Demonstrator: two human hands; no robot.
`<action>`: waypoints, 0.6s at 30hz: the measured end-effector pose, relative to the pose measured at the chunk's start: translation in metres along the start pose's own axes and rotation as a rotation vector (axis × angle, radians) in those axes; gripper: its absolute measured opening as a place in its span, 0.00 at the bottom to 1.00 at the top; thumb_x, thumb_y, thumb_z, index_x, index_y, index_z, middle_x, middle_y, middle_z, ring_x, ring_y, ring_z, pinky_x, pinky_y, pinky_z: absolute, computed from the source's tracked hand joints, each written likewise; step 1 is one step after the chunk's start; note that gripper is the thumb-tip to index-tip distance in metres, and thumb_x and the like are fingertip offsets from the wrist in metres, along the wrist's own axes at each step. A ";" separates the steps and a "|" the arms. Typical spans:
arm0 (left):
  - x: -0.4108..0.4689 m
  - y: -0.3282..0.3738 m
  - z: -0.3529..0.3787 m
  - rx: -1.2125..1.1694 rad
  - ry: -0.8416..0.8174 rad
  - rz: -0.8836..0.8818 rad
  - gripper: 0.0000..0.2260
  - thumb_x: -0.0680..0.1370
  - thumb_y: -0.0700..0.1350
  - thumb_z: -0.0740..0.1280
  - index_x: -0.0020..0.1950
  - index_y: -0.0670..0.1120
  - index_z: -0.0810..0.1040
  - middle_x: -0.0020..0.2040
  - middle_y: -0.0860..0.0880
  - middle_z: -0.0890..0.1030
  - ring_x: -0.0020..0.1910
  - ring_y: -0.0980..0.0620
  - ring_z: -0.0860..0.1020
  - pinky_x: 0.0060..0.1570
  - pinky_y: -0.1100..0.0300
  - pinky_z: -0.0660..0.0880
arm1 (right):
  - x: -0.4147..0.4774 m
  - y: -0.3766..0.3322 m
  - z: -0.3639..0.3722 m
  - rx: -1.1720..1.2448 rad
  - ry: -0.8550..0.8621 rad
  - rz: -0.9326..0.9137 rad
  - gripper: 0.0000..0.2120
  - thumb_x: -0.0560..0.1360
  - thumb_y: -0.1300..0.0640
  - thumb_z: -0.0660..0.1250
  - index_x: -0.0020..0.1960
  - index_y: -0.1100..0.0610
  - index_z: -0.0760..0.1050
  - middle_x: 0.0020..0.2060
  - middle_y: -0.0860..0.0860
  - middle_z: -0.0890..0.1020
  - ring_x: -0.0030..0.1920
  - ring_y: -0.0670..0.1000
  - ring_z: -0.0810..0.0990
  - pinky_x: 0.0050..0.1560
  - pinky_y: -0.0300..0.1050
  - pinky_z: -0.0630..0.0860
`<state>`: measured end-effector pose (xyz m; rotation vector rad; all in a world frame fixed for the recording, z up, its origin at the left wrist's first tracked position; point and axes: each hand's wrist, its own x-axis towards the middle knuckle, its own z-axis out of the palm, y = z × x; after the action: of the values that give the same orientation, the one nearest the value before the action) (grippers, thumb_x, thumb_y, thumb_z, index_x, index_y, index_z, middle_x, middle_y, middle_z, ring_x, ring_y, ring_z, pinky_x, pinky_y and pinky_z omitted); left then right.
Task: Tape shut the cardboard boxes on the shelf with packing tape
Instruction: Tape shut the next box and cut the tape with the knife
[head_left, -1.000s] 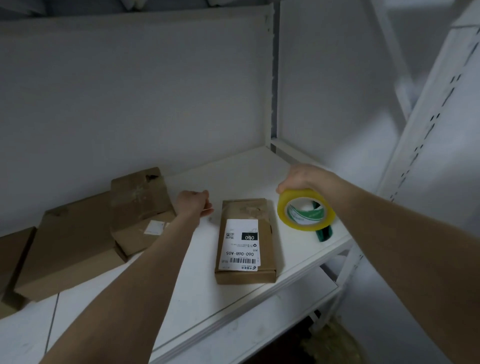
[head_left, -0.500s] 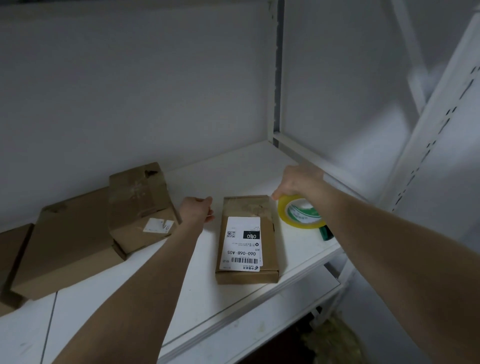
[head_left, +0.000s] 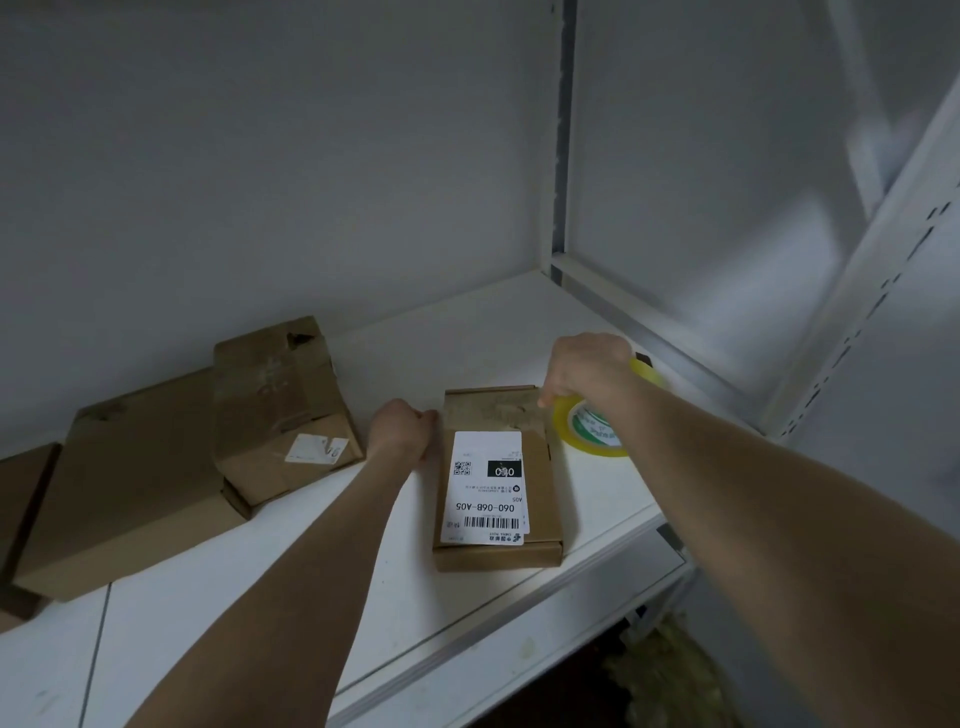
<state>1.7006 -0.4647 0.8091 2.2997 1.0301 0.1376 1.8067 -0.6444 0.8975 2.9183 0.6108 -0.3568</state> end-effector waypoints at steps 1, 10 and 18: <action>0.001 0.001 0.001 0.018 -0.015 0.001 0.20 0.80 0.50 0.61 0.34 0.40 0.79 0.28 0.47 0.77 0.36 0.46 0.80 0.43 0.60 0.72 | 0.000 0.000 0.000 -0.004 0.000 0.001 0.26 0.71 0.39 0.71 0.60 0.55 0.74 0.40 0.52 0.73 0.51 0.54 0.78 0.49 0.47 0.71; -0.001 0.009 -0.003 0.220 -0.079 -0.095 0.34 0.77 0.59 0.63 0.74 0.40 0.57 0.64 0.34 0.68 0.56 0.37 0.77 0.55 0.47 0.77 | 0.002 0.002 0.003 0.011 0.024 -0.015 0.27 0.71 0.38 0.71 0.62 0.54 0.75 0.43 0.50 0.74 0.54 0.54 0.79 0.47 0.45 0.69; -0.021 0.035 -0.010 0.026 -0.073 0.111 0.20 0.81 0.51 0.59 0.51 0.34 0.79 0.50 0.37 0.82 0.52 0.40 0.80 0.52 0.54 0.74 | 0.001 0.000 0.001 0.018 0.025 -0.017 0.28 0.69 0.38 0.72 0.63 0.53 0.74 0.46 0.50 0.76 0.55 0.54 0.79 0.46 0.45 0.70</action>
<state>1.7052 -0.4924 0.8405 2.3678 0.8727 0.0845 1.8077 -0.6439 0.8962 2.9405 0.6401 -0.3308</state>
